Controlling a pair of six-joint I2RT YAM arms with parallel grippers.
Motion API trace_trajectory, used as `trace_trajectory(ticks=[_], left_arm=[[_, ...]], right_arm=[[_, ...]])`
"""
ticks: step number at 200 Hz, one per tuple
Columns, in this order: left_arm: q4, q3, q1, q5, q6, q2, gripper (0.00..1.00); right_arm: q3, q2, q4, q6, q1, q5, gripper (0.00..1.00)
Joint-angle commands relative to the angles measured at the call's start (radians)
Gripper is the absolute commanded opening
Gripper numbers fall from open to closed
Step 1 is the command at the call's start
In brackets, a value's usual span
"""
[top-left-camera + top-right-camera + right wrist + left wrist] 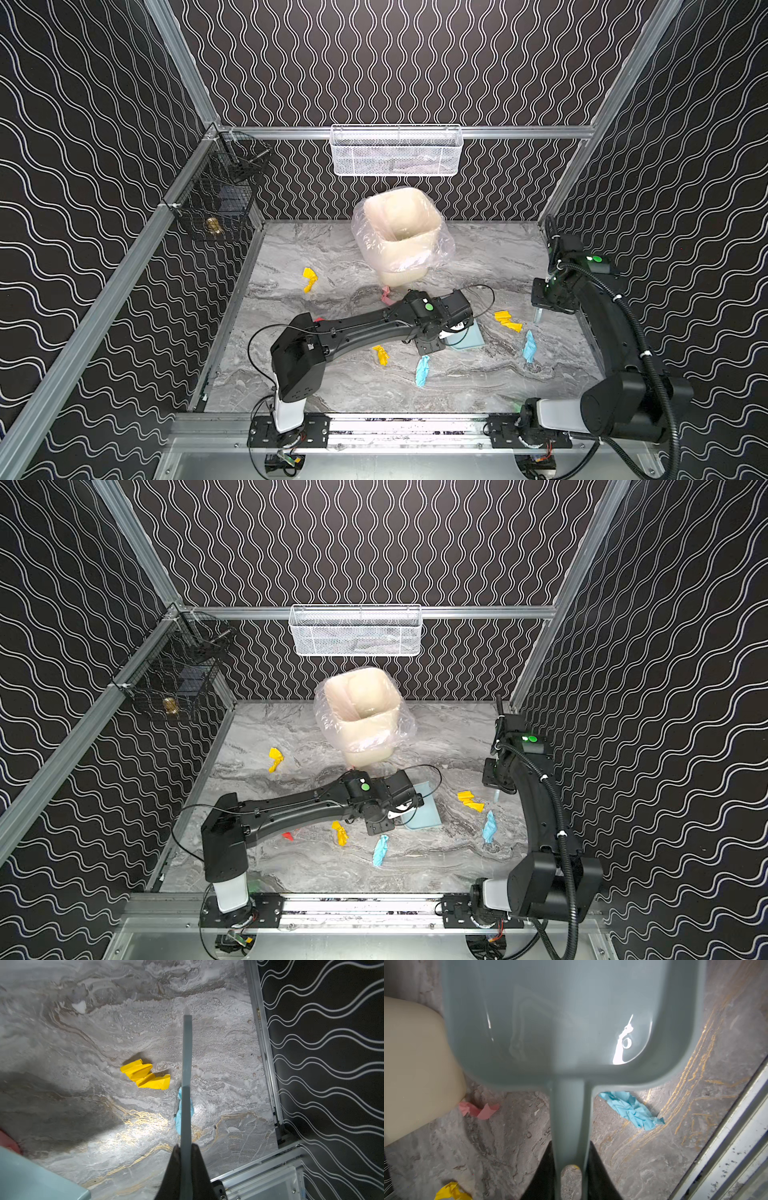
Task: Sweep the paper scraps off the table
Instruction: 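Lower the dustpan by the yellow scraps with left while right brings the brush, then sweep the yellow scraps into the dustpan with the right gripper's brush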
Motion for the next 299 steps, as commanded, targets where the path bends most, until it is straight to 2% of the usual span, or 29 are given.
trace_trajectory(ticks=[1, 78, 137, 170, 182, 205, 220, 299], left_arm=[[0.064, -0.016, 0.000, 0.040, 0.039, 0.013, 0.00], [0.068, 0.011, 0.033, 0.120, 0.022, 0.085, 0.00], [0.067, -0.047, 0.071, 0.158, -0.011, 0.074, 0.00], [0.068, -0.042, 0.075, 0.166, -0.019, 0.094, 0.00], [0.068, -0.038, 0.077, 0.170, -0.026, 0.099, 0.00], [0.068, -0.025, 0.080, 0.174, -0.027, 0.109, 0.00], [0.068, -0.013, 0.084, 0.172, -0.023, 0.119, 0.00], [0.025, 0.102, 0.130, 0.172, -0.003, 0.212, 0.00]], right_arm=[[-0.014, 0.010, 0.052, -0.075, 0.026, -0.005, 0.00], [-0.042, 0.052, 0.053, -0.127, 0.146, 0.012, 0.00], [0.009, 0.061, 0.013, -0.149, 0.235, -0.047, 0.00], [0.081, 0.090, -0.034, -0.121, 0.277, -0.104, 0.00], [0.099, 0.092, -0.047, -0.100, 0.277, -0.077, 0.00], [0.074, 0.073, -0.025, -0.087, 0.256, 0.088, 0.00], [0.071, 0.093, -0.049, -0.090, 0.221, 0.124, 0.00], [0.064, 0.152, -0.031, -0.128, 0.212, 0.041, 0.00]])
